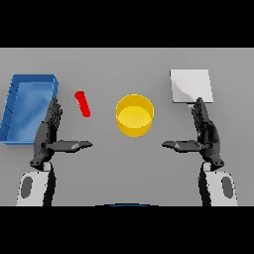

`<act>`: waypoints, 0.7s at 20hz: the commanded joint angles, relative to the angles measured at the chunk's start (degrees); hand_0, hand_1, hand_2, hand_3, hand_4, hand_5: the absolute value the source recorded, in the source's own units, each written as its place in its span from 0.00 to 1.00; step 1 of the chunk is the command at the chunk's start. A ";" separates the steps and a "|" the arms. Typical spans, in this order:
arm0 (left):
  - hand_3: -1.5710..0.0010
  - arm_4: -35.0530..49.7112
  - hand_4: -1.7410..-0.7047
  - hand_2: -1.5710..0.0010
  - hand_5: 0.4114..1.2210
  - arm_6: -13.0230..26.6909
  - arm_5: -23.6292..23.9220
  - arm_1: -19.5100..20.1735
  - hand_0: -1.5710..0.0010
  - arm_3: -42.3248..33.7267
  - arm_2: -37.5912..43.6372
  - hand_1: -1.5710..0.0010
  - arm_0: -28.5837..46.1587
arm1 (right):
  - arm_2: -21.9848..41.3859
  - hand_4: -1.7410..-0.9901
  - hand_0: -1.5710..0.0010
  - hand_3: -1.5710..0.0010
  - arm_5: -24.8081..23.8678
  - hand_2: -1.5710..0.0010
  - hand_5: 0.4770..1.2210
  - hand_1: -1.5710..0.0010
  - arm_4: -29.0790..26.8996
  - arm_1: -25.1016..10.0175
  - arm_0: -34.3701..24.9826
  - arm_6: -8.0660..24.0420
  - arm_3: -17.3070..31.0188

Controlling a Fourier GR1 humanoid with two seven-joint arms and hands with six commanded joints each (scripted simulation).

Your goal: Pick up the red beaker and tilt it to pour out 1 green nut into yellow bowl. Pick up the yellow bowl and place it on the metallic measuring scale.

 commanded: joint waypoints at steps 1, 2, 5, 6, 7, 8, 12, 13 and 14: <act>1.00 0.02 0.58 1.00 0.31 -0.06 0.03 -0.01 1.00 -0.07 -0.02 1.00 0.09 | 0.04 0.89 1.00 1.00 -0.10 1.00 0.14 1.00 0.02 0.07 -0.07 0.03 0.04; 1.00 0.02 0.58 1.00 0.31 -0.14 -0.01 -0.01 1.00 -0.19 -0.07 1.00 0.26 | 0.10 0.89 1.00 1.00 -0.17 1.00 0.14 1.00 0.10 0.15 -0.18 0.08 0.11; 1.00 0.01 0.58 1.00 0.31 -0.30 -0.13 -0.02 1.00 -0.69 -0.27 1.00 0.89 | 0.33 0.89 1.00 1.00 -0.48 1.00 0.14 1.00 0.44 0.50 -0.57 0.22 0.39; 1.00 -0.09 0.58 1.00 0.31 -0.17 -0.15 -0.18 1.00 -1.09 -0.58 1.00 0.97 | 0.55 0.89 1.00 1.00 -0.64 1.00 0.14 1.00 0.63 0.79 -0.88 0.42 0.50; 1.00 -2.93 0.58 1.00 0.31 -1.60 -1.00 1.91 1.00 -4.79 -2.87 1.00 3.83 | 3.05 0.89 1.00 1.00 -2.51 1.00 0.14 1.00 7.17 -1.65 0.37 -3.09 -1.48; 1.00 -5.29 0.58 1.00 0.31 -3.27 -1.51 2.70 1.00 -7.58 -5.03 1.00 7.00 | 4.90 0.89 1.00 1.00 -3.61 1.00 0.13 1.00 11.27 -2.68 2.10 -5.64 -2.92; 1.00 -8.16 0.58 1.00 0.30 1.83 -1.57 3.84 1.00 -12.82 -7.68 1.00 8.81 | 7.79 0.88 1.00 1.00 -4.63 1.00 0.15 1.00 16.59 -3.55 3.84 -4.95 -6.54; 1.00 -7.97 0.58 1.00 0.30 3.11 -1.86 4.00 1.00 -12.45 -7.61 1.00 8.65 | 7.69 0.85 1.00 1.00 -3.88 1.00 0.16 1.00 15.65 -3.54 4.22 -5.30 -6.43; 1.00 -7.89 0.58 1.00 0.30 3.54 -2.04 4.49 1.00 -12.78 -7.39 1.00 8.41 | 7.70 0.83 1.00 1.00 -3.73 1.00 0.16 1.00 15.53 -3.51 4.29 -5.11 -6.23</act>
